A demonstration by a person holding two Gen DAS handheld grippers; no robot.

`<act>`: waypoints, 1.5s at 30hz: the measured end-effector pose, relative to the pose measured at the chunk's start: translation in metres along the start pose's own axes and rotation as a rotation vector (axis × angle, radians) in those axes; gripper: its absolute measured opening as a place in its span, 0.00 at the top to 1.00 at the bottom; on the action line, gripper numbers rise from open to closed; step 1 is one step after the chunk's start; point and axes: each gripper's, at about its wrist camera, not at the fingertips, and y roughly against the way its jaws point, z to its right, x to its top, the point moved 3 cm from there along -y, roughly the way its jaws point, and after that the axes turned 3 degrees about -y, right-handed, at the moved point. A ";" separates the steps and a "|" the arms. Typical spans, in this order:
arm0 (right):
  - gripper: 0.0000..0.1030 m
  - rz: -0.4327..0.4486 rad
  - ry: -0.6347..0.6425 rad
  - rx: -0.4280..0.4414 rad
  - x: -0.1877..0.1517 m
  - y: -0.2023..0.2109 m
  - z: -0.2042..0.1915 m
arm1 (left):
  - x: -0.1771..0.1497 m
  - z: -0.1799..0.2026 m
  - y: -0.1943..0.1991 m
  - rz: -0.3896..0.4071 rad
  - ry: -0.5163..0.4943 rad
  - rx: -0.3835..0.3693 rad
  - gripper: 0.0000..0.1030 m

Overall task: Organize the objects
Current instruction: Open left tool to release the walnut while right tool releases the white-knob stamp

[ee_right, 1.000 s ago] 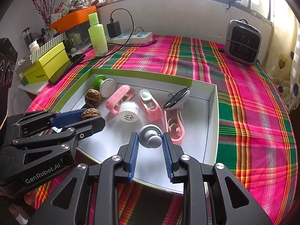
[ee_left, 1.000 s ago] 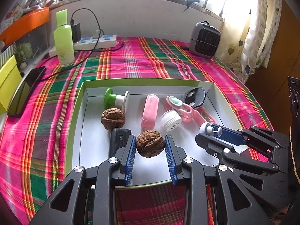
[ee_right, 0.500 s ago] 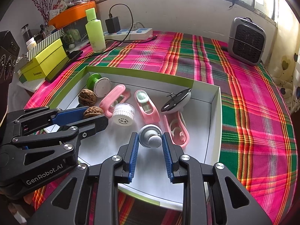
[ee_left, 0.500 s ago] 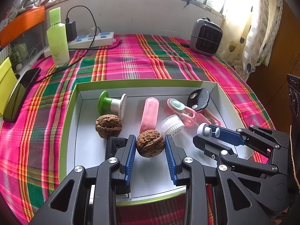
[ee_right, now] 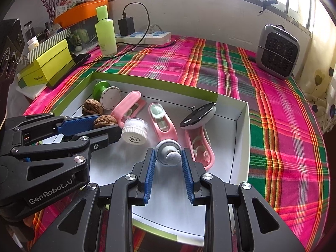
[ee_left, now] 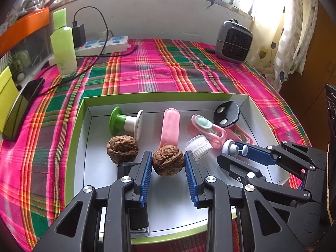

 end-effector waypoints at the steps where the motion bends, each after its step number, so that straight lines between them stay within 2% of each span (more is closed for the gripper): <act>1: 0.73 0.001 0.003 -0.001 0.000 -0.001 -0.001 | 0.000 0.000 0.000 0.001 -0.002 0.000 0.71; 21: 0.73 0.004 0.009 0.002 -0.001 -0.002 -0.001 | 0.000 0.000 -0.003 -0.003 -0.005 0.010 0.71; 28: 0.73 0.005 0.014 -0.005 0.000 -0.001 -0.001 | 0.000 -0.001 -0.003 -0.004 0.002 0.012 0.65; 32: 0.71 0.009 0.016 -0.011 0.000 0.000 0.000 | -0.001 -0.002 -0.002 -0.005 0.006 0.013 0.63; 36: 0.60 0.014 0.014 -0.010 -0.001 0.003 0.001 | -0.001 -0.004 0.001 -0.001 0.008 0.014 0.59; 45: 0.59 0.022 0.014 -0.015 -0.001 0.007 0.001 | -0.001 -0.002 0.006 0.007 0.007 0.018 0.59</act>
